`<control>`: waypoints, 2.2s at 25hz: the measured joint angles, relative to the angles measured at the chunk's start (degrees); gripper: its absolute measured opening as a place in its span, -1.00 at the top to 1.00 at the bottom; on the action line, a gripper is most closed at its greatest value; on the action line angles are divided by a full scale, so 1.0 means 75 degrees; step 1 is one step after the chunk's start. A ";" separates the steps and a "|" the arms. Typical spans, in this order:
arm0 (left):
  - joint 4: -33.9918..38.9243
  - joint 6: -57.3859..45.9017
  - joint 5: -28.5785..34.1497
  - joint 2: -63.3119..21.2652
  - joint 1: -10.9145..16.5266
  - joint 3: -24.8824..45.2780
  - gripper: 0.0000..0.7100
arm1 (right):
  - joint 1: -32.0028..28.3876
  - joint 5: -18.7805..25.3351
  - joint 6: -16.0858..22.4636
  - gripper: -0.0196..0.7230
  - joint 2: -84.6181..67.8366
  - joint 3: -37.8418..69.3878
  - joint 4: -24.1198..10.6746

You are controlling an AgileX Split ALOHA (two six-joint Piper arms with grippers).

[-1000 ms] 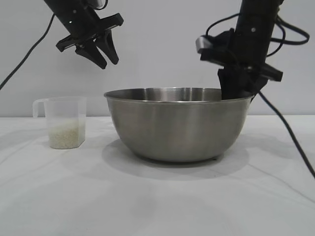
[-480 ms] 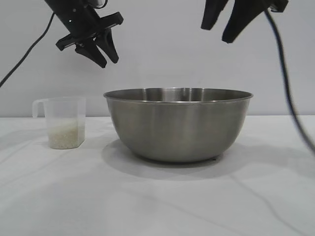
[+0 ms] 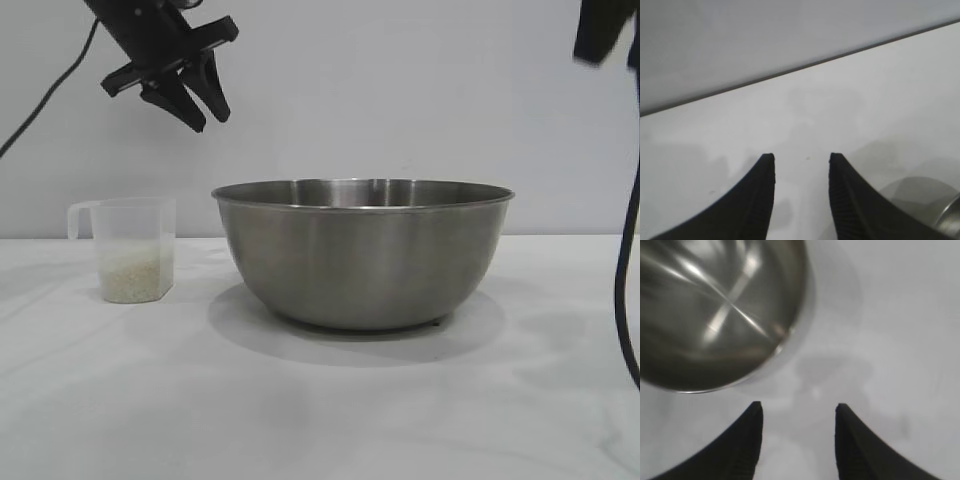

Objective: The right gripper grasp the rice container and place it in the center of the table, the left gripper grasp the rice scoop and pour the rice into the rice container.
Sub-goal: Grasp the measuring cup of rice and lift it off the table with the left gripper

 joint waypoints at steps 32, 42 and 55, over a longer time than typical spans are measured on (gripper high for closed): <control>0.0078 0.0075 0.0097 -0.0895 0.0011 0.0000 0.37 | 0.0000 0.3254 0.0958 0.19 -0.5856 0.1038 -0.0866; 0.0078 0.0413 0.0434 -0.1055 0.0011 0.0000 0.37 | 0.0012 0.2221 0.1116 0.19 -0.5856 0.1347 -0.0982; -0.0235 0.0835 -0.2930 -0.3282 0.0011 0.4570 0.37 | 0.0012 0.2209 0.1116 0.19 -0.5856 0.1347 -0.0986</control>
